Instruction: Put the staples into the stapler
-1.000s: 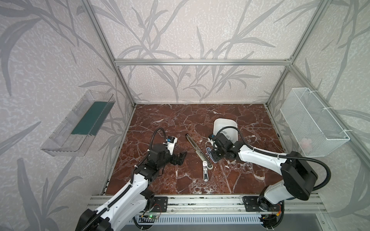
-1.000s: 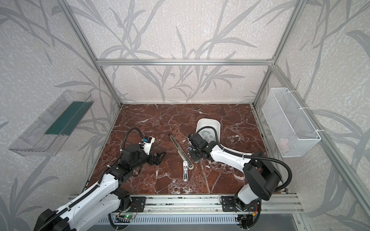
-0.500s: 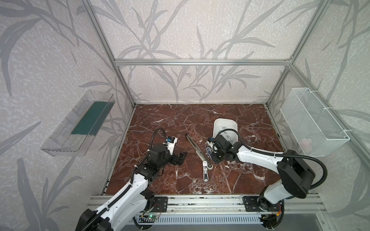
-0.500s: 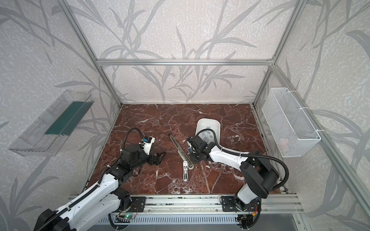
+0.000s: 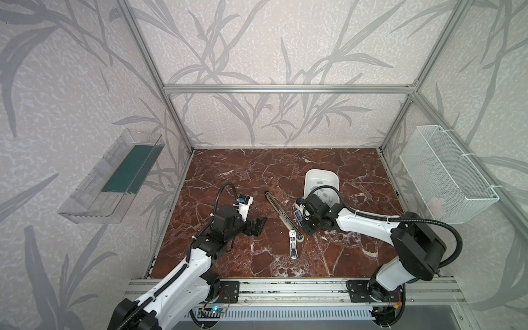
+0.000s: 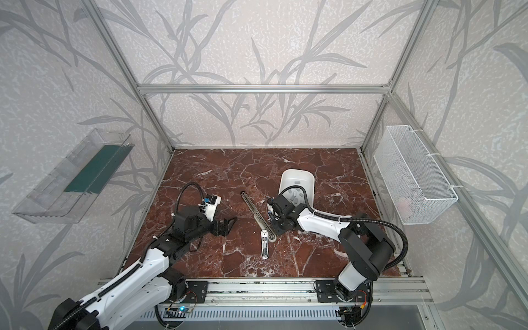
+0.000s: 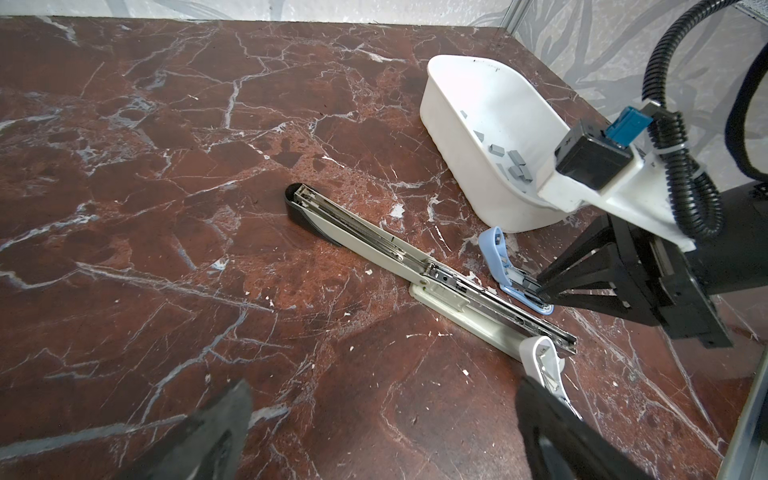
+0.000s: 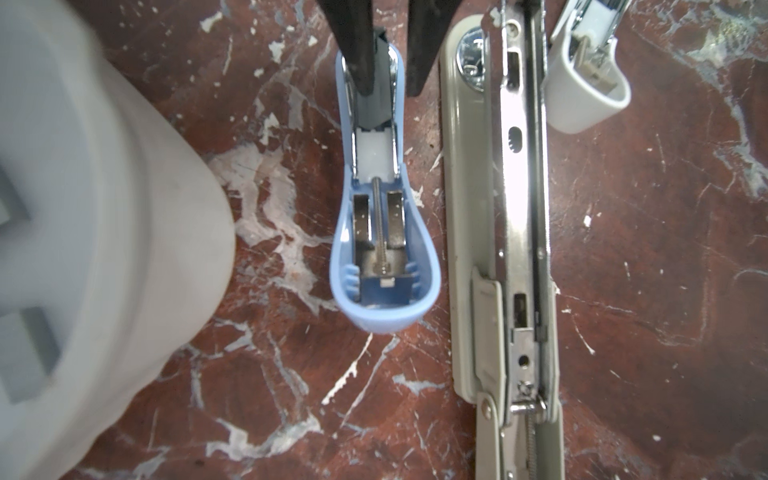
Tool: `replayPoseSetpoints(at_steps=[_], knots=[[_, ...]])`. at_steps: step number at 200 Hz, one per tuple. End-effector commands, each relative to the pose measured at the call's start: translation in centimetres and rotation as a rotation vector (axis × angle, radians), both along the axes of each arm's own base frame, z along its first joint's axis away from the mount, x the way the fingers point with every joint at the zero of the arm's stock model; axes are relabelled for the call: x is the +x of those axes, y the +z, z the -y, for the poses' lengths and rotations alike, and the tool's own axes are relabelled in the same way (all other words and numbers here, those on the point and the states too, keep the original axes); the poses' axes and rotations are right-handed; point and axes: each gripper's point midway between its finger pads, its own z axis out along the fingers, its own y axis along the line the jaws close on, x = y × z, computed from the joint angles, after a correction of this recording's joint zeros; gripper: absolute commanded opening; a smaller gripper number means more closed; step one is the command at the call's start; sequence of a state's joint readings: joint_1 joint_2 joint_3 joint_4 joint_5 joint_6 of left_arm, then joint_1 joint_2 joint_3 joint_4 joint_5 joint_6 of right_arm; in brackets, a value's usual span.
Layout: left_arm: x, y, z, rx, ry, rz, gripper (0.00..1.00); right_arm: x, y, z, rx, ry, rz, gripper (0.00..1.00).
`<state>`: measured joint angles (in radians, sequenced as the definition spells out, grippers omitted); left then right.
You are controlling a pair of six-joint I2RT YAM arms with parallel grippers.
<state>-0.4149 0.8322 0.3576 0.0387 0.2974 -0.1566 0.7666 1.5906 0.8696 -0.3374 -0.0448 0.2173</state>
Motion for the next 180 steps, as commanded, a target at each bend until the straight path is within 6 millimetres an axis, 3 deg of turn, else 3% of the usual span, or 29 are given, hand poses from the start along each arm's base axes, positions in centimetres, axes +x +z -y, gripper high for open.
replayPoseSetpoints(at_steps=[1, 89, 180], knots=[[0.01, 0.17, 0.08, -0.005, -0.01, 0.015, 0.99, -0.43, -0.65, 0.07, -0.008, 0.009, -0.016, 0.18], [-0.03, 0.12, 0.14, -0.005, -0.014, 0.014, 0.99, -0.54, -1.17, -0.01, -0.014, 0.009, -0.035, 0.18], [-0.03, 0.16, 0.14, -0.008, -0.013, 0.014, 0.99, -0.42, -0.85, -0.09, -0.007, 0.007, -0.026, 0.08]])
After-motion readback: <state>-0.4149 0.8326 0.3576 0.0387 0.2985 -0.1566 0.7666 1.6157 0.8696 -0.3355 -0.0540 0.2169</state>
